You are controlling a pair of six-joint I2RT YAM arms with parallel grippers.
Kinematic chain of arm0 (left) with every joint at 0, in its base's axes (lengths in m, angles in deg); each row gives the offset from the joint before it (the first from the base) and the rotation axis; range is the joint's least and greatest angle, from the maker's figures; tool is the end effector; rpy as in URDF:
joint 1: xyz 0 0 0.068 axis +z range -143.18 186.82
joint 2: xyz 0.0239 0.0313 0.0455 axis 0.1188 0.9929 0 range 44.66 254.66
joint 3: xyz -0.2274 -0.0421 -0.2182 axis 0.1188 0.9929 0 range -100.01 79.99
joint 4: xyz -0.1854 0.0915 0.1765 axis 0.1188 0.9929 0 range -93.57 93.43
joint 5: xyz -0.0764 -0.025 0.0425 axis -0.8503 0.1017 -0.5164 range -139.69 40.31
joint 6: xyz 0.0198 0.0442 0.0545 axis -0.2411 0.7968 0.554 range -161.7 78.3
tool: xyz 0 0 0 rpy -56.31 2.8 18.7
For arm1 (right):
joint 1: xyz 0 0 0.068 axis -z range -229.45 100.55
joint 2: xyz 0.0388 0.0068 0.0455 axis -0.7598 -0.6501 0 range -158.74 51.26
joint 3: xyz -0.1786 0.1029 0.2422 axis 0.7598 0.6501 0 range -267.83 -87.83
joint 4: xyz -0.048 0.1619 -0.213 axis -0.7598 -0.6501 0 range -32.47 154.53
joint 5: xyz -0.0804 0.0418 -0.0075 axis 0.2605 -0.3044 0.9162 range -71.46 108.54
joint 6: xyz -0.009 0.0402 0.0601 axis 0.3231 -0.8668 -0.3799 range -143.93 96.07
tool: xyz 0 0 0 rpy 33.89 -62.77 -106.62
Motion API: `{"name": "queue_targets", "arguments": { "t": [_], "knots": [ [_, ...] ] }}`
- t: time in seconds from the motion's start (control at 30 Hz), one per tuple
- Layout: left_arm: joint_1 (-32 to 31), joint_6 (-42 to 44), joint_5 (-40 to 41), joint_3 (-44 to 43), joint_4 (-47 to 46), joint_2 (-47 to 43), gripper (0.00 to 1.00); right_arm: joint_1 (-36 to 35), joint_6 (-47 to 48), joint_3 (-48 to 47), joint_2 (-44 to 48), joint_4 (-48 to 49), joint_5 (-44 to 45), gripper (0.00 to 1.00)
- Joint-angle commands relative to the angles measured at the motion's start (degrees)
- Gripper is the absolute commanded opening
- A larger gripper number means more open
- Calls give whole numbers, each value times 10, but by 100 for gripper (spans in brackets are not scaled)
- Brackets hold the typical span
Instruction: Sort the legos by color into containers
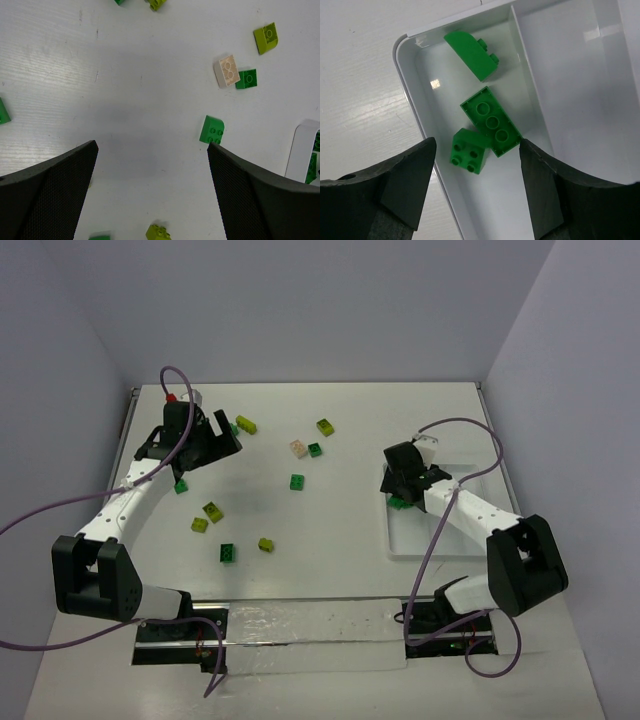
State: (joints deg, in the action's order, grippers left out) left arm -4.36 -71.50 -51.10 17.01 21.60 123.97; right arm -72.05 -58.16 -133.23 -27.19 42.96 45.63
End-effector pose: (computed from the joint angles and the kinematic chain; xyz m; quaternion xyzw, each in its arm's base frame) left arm 0.3194 -0.0646 0.3149 -0.1425 0.9005 -0.1543 0.3808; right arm 0.2685 0.0819 0.2241 0.1647 0.9142 -0.0557 0.3660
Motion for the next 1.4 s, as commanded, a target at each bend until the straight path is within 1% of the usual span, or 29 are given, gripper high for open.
{"name": "queue_targets", "arguments": {
  "t": [0.0,0.13,0.27,0.33,0.4,0.47,0.53,0.6,0.77,0.9,1.13,1.27,1.3,1.37],
  "knots": [
    [-2,-3,-6,-7,-20,-6,99,-22,7,-41,13,15,6,75],
    [-2,-4,0,-7,-20,-5,99,-78,18,-107,-4,13,-16,73],
    [-2,-6,5,-7,-15,-5,99,-160,26,-192,-93,5,-36,74],
    [-2,-4,11,-9,-11,-7,99,-183,29,-246,-131,1,-44,75],
    [-2,-2,11,-9,-8,-11,99,-201,30,-284,-171,-6,-53,77],
    [-2,1,11,-10,-4,-15,99,-221,21,-341,-234,-21,-70,83],
    [-2,3,19,-10,-2,-18,99,-229,9,-373,-285,-35,-80,87],
    [-2,4,28,-8,-1,-19,99,-237,-3,-410,-308,-49,-78,87],
    [-2,5,26,-9,0,-19,99,-245,-24,-495,-403,-77,-82,86],
    [-2,7,26,-9,-1,-21,99,-250,-35,-523,-435,-91,-67,82],
    [-2,8,26,-7,-1,-21,99,-253,-42,-546,-477,-103,-55,70],
    [-2,9,26,-6,-2,-22,99,-254,-39,-545,-481,-95,-52,53],
    [-2,9,26,-7,-3,-22,99,-254,-37,-548,-482,-97,-53,51],
    [-2,10,26,-7,-1,-22,99,-256,-30,-558,-487,-102,-53,51]
  ]
}}
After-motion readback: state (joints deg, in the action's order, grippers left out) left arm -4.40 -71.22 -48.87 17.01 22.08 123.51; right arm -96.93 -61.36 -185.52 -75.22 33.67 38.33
